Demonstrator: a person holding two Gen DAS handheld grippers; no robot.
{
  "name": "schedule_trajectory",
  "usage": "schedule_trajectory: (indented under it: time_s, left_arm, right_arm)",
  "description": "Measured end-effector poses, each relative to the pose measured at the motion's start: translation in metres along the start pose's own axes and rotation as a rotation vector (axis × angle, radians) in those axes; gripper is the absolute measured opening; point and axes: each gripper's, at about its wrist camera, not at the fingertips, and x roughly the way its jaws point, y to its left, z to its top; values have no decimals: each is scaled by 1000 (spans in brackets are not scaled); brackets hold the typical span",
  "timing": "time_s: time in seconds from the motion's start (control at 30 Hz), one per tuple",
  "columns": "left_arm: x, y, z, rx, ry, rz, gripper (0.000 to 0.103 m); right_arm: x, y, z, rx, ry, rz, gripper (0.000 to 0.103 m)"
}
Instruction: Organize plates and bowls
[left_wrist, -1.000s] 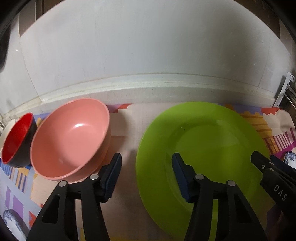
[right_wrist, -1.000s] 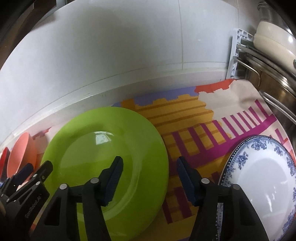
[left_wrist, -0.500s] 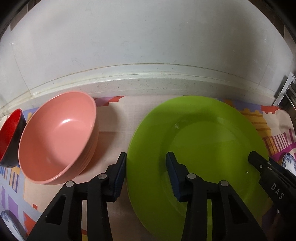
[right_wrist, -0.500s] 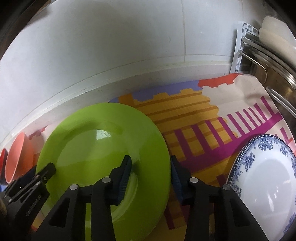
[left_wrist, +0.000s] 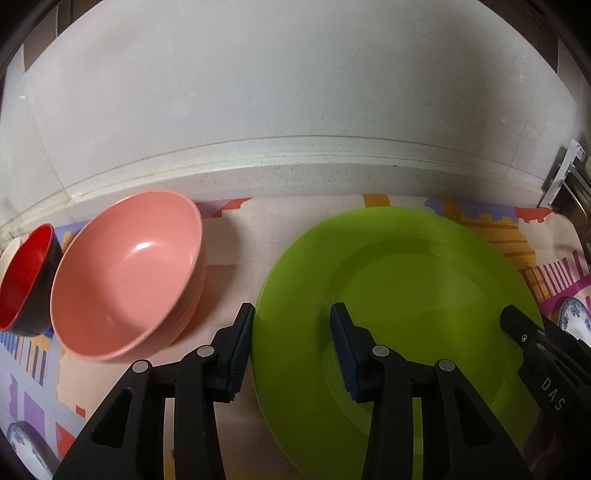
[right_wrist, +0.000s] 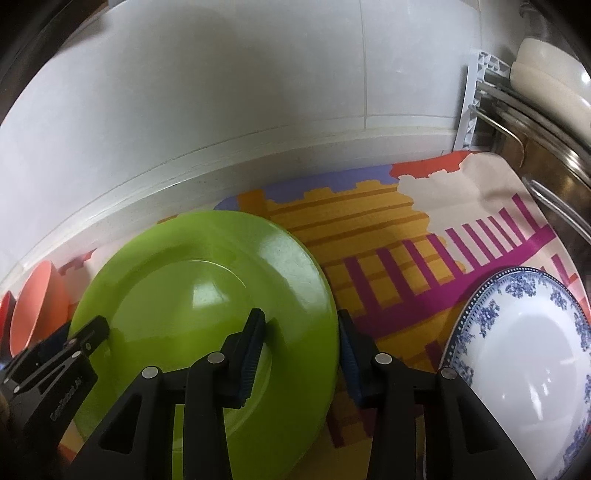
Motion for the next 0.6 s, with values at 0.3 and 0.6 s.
schedule_trajectory:
  time_s: [0.3,0.6]
  left_arm:
    - [-12,2,-16,25,25,-7,41]
    - [-34,9,-36,80,32,15,41]
  right_arm:
    - [-13,-4,-15,5,42,-9,40]
    - [-32,3,-33,-11,78,-4,40]
